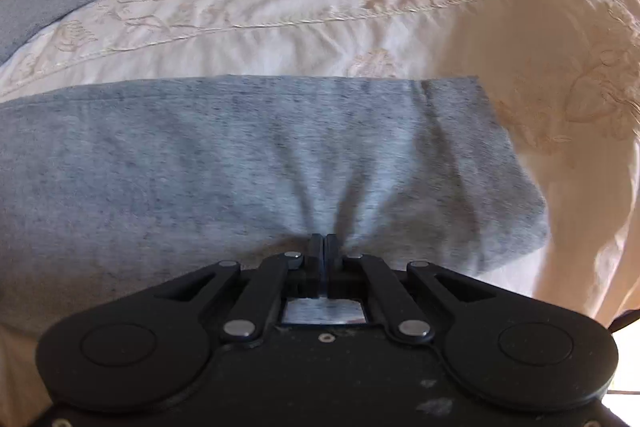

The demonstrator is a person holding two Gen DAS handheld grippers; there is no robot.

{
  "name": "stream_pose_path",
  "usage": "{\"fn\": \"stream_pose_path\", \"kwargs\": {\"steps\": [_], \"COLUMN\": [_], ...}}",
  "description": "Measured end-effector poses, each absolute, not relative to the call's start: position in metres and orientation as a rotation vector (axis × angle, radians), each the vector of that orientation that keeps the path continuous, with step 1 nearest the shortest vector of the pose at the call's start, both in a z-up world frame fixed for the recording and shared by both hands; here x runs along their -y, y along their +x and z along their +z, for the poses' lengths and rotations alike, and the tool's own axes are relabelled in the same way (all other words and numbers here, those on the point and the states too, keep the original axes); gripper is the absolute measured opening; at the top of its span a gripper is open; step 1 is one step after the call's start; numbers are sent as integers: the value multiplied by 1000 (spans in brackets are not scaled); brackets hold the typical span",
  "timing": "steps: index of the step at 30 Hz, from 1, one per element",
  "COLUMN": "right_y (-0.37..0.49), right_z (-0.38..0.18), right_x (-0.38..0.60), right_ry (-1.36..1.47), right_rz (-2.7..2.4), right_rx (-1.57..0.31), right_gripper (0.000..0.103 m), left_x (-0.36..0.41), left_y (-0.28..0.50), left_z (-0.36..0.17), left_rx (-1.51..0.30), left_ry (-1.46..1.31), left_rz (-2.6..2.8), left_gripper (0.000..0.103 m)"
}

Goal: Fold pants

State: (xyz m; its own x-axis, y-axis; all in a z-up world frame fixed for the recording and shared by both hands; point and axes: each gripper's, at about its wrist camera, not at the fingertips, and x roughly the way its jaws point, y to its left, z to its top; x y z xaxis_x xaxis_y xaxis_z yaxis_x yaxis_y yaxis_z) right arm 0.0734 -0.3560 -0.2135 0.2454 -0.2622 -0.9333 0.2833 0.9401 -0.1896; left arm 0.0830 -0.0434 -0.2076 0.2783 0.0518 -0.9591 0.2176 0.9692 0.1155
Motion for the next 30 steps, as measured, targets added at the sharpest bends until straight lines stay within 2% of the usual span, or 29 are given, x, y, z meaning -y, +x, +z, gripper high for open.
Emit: {"fn": "stream_pose_path", "kwargs": {"steps": [2,3,4,5,6,8,10,12,16,18,22,24,25,26,27,30], "right_y": [71,71,74,78,84,97,110,134,144,142,140,141,144,150,156,191], "right_z": [-210,-206,-200,-193,-188,-181,-182,-195,-218,-221,-223,-222,-221,-216,-206,-171], "right_x": [377,384,385,377,367,339,314,284,259,277,353,378,386,392,396,393], "right_ry": [78,97,88,54,16,-18,13,45,-90,-99,-28,-56,-72,-74,-47,60], "right_rz": [-440,-469,-483,-462,-406,-257,-92,68,150,82,-162,-262,-293,-307,-295,-211], "right_rx": [-1265,-1256,-1237,-1207,-1176,-1117,-1084,-1091,-1128,-1128,-1170,-1199,-1221,-1243,-1252,-1179], "right_gripper": [0,0,1,5,8,19,23,23,22,20,25,32,39,39,39,39], "left_x": [27,21,17,16,17,28,39,50,41,23,-33,-61,-72,-83,-93,-115], "left_y": [82,84,87,93,98,116,137,155,162,158,156,159,162,167,173,196], "left_z": [-204,-196,-187,-174,-164,-151,-155,-170,-201,-202,-204,-200,-194,-187,-176,-137], "left_rx": [-1317,-1325,-1313,-1277,-1231,-1138,-1121,-1151,-1226,-1228,-1279,-1305,-1314,-1318,-1317,-1216], "left_ry": [238,219,194,162,144,122,116,128,140,114,70,38,8,-20,-52,-130], "left_rz": [-53,-31,-22,-24,-33,-56,-77,-101,-59,-22,174,262,297,329,351,357], "left_gripper": [66,62,49,47,49,59,62,62,65,69,78,77,69,59,57,59]}}
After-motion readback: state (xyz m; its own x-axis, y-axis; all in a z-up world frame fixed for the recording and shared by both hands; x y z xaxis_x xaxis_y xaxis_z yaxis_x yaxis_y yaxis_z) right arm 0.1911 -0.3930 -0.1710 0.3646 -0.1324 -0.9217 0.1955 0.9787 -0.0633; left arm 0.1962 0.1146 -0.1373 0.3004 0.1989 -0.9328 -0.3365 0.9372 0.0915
